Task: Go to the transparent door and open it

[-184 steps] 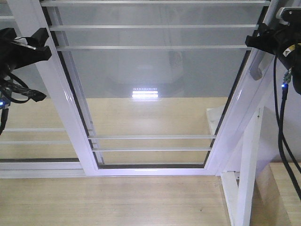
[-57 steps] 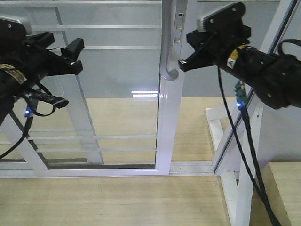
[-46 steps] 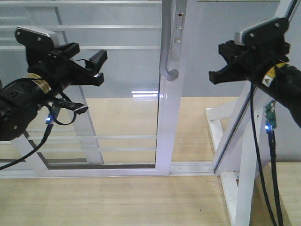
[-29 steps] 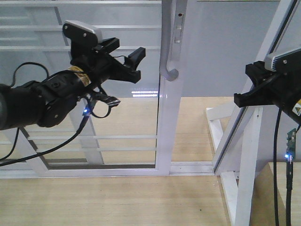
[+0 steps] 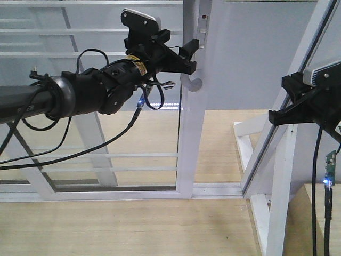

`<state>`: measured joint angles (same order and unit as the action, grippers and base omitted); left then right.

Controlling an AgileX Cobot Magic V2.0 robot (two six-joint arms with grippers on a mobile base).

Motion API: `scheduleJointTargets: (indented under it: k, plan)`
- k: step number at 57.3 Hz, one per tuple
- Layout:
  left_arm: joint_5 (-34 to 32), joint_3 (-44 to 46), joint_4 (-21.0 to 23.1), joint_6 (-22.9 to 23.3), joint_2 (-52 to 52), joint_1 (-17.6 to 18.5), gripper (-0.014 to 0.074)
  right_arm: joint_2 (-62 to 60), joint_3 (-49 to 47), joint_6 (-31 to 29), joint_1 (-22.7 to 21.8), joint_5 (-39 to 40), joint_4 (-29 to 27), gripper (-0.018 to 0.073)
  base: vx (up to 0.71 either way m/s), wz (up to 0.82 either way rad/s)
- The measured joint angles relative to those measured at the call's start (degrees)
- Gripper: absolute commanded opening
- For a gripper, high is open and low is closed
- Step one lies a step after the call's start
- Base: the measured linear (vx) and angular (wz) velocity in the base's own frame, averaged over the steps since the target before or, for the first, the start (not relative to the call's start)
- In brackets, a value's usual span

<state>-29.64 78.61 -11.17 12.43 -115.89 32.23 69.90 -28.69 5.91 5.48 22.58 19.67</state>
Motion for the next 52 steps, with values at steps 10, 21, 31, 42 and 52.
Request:
scheduleJointTargets:
  k: [10,21,31,42,52]
  plan:
    - [3.67,6.49,0.08,0.0,-3.78,0.07,0.0585,0.0,0.0,-0.04,0.0,-0.05,0.0,-0.0006,0.0,0.0]
    - [6.46,12.17,0.15,0.0,-7.28,0.07,0.0585,0.0,0.0,-0.04,0.0,-0.02,0.0,-0.0006,0.0,0.0]
    - [8.92,16.16,0.19,0.0,-9.95,0.07,0.0575,0.0,0.0,-0.04,0.0,-0.02,0.0,-0.0006,0.0,0.0]
    - [11.79,16.95,0.26,0.0,-10.45,0.07,0.034,0.0,0.0,-0.06,0.0,-0.02,0.0,-0.0006,0.0,0.0]
    - [12.44,17.15,0.13,0.0,-10.45,0.29,-0.001,0.0,0.0,-0.06,0.0,0.01,0.0,-0.0006,0.0,0.0]
